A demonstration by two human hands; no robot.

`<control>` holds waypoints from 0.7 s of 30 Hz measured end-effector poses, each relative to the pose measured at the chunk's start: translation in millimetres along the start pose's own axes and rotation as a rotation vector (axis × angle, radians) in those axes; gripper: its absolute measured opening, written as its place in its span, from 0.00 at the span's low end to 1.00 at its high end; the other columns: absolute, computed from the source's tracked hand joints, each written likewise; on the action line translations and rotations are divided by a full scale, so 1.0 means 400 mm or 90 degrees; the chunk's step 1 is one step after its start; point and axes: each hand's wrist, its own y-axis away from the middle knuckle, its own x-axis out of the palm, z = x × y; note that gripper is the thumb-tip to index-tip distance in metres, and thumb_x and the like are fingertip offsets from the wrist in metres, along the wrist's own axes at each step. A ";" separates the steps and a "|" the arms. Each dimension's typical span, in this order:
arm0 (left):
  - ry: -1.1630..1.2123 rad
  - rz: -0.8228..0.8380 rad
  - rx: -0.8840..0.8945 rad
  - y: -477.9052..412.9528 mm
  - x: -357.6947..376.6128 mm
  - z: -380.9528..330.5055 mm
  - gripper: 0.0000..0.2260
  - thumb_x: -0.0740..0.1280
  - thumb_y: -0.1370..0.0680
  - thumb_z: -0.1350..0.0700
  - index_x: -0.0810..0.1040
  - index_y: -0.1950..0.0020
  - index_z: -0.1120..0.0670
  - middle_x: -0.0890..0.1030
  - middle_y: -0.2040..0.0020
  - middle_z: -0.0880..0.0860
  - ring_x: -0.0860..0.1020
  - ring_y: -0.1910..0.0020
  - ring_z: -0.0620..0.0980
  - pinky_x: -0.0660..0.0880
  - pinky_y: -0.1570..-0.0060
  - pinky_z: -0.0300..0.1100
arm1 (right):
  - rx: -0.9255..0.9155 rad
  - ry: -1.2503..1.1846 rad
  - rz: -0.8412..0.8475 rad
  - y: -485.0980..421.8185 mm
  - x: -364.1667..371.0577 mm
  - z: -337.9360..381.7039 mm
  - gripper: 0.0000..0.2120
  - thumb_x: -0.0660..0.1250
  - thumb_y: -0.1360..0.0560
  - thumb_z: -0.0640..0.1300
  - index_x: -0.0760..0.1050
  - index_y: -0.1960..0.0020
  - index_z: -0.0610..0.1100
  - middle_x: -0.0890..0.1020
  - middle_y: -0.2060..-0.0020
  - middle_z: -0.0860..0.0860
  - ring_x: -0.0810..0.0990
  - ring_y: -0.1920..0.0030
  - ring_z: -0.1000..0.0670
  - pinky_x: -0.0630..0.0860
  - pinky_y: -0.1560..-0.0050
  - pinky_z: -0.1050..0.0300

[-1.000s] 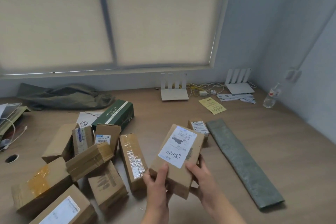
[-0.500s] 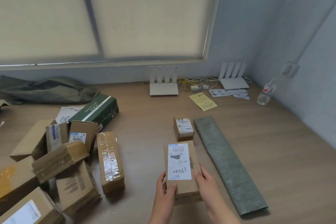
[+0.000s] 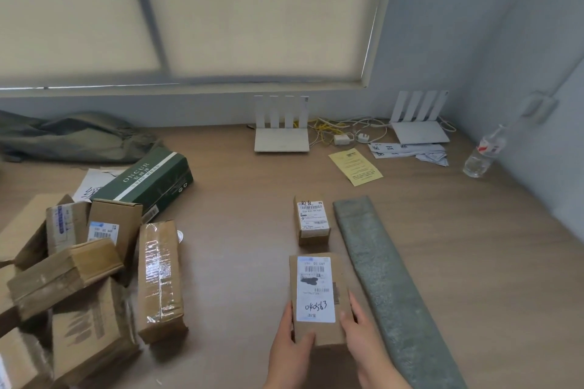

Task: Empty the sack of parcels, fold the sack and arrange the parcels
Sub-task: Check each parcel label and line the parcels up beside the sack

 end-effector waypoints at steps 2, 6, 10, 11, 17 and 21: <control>0.005 -0.029 0.004 -0.021 0.013 -0.007 0.28 0.68 0.24 0.62 0.66 0.31 0.37 0.78 0.39 0.35 0.79 0.47 0.31 0.77 0.44 0.36 | -0.009 -0.007 0.005 -0.005 -0.005 0.018 0.24 0.61 0.18 0.39 0.67 0.25 0.57 0.76 0.32 0.55 0.76 0.35 0.52 0.76 0.43 0.59; 0.008 -0.061 0.009 -0.066 0.033 -0.024 0.26 0.68 0.22 0.63 0.65 0.32 0.40 0.75 0.42 0.32 0.75 0.51 0.21 0.74 0.54 0.26 | -0.060 0.022 0.011 -0.030 -0.009 0.056 0.24 0.59 0.16 0.42 0.62 0.22 0.54 0.71 0.31 0.58 0.68 0.31 0.56 0.65 0.34 0.59; 0.006 -0.071 0.019 -0.105 0.043 -0.040 0.26 0.68 0.22 0.64 0.65 0.35 0.37 0.76 0.42 0.33 0.77 0.45 0.28 0.72 0.52 0.23 | -0.073 0.047 0.019 -0.077 -0.007 0.081 0.24 0.58 0.16 0.41 0.61 0.22 0.54 0.71 0.30 0.57 0.69 0.31 0.55 0.66 0.33 0.59; 0.007 -0.072 0.020 -0.116 0.045 -0.042 0.26 0.68 0.22 0.65 0.65 0.34 0.38 0.75 0.42 0.33 0.77 0.47 0.26 0.72 0.52 0.22 | -0.070 0.051 0.015 -0.090 -0.005 0.083 0.24 0.57 0.16 0.40 0.62 0.22 0.53 0.72 0.30 0.56 0.70 0.32 0.56 0.66 0.34 0.60; -0.025 -0.076 -0.001 -0.151 0.054 -0.061 0.28 0.68 0.22 0.62 0.66 0.26 0.43 0.74 0.43 0.31 0.78 0.40 0.41 0.73 0.36 0.40 | -0.047 0.074 -0.003 -0.141 0.001 0.090 0.25 0.58 0.17 0.41 0.62 0.22 0.52 0.73 0.28 0.54 0.72 0.32 0.53 0.68 0.31 0.56; -0.045 -0.044 -0.026 -0.143 0.042 -0.080 0.29 0.69 0.21 0.60 0.63 0.22 0.49 0.76 0.40 0.38 0.75 0.41 0.42 0.70 0.40 0.34 | -0.048 0.097 -0.011 -0.135 0.006 0.105 0.24 0.57 0.17 0.40 0.62 0.21 0.51 0.73 0.28 0.52 0.73 0.33 0.50 0.70 0.34 0.56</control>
